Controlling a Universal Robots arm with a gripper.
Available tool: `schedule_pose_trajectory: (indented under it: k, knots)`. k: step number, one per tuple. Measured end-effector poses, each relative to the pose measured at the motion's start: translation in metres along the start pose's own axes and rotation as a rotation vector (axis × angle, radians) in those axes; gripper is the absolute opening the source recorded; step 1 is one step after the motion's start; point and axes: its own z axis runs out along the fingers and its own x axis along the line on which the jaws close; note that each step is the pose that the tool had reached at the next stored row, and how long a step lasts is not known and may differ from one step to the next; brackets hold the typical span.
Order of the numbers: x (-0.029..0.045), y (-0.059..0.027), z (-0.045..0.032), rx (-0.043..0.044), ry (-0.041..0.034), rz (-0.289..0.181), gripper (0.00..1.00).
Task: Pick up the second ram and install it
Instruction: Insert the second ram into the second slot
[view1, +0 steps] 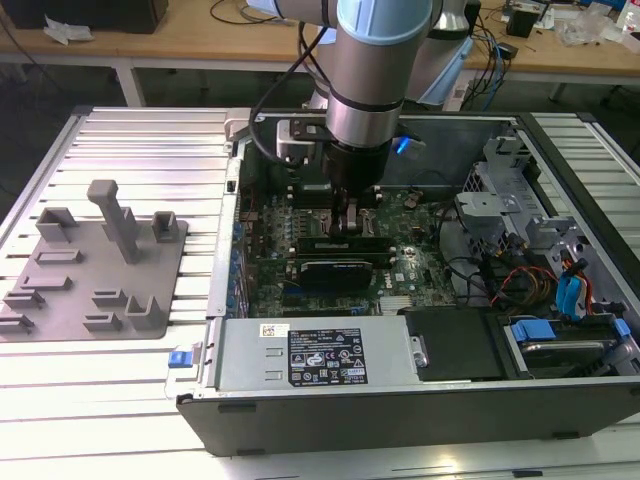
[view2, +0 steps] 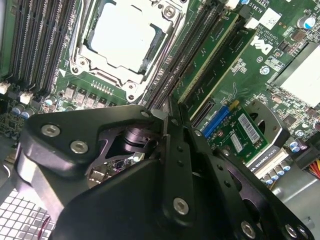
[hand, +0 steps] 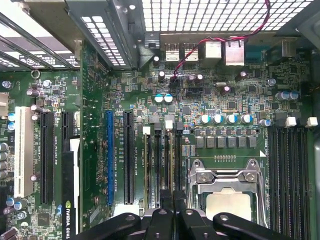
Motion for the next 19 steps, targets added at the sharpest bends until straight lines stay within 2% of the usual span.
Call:
schedule_pose_trajectory:
  k: [19]
  knots:
    - [-0.0001, -0.0004, 0.0078, -0.0001, -0.0015, 0.000, 0.10]
